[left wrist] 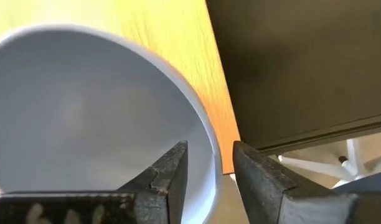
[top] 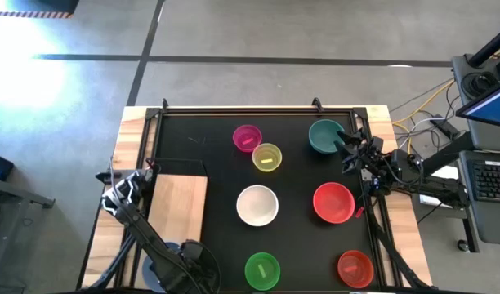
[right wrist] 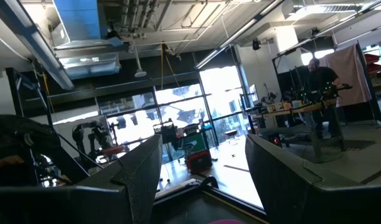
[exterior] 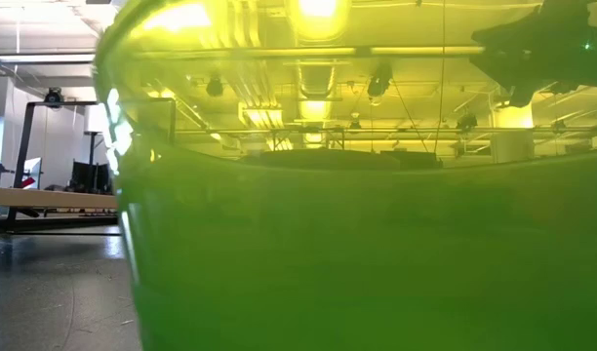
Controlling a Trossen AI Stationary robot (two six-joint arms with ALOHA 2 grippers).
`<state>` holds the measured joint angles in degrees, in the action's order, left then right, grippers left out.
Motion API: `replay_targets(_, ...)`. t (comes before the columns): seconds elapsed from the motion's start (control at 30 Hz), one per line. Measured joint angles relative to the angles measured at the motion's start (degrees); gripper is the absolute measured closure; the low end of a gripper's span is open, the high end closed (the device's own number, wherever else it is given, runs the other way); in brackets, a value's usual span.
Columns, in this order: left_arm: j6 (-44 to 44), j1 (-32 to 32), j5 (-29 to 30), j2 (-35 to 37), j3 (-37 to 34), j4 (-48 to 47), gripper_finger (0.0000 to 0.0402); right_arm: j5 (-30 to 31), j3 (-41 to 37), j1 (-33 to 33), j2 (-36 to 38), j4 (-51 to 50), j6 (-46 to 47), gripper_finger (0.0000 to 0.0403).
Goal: Place and stack bowls onto a shelf
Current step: Stack the white bowl on top of the blue bowl on the shelf
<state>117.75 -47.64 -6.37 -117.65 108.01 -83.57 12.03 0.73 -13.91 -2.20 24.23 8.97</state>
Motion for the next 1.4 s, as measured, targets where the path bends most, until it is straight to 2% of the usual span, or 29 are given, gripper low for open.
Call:
replay_targets(0.23,0.0,0.1,1.5,0.3,2.8,-4.7,0.0287,0.0,0.0,0.0,0.0,0.0,0.0,0.0183)
replay_targets(0.5,-0.2,0.7,6.4,0.4,9.5,-6.4,0.0287,0.0,0.0,0.0,0.0,0.0,0.0,0.0183)
replay_targets(0.63,-1.2,1.5,9.8,0.5,10.4,-6.5,0.0287,0.0,0.0,0.0,0.0,0.0,0.0,0.0184)
replay_targets(0.83,-11.3,5.9,12.5,0.5,10.4,-6.5,0.0287,0.0,0.0,0.0,0.0,0.0,0.0,0.0183)
replay_targets(1.03,-26.3,12.5,14.5,0.5,10.4,-6.3,0.0287,0.0,0.0,0.0,0.0,0.0,0.0,0.0184)
replay_targets(1.4,-53.7,21.9,23.1,0.3,9.7,0.6,0.0287,0.0,0.0,0.0,0.0,0.0,0.0,0.0183)
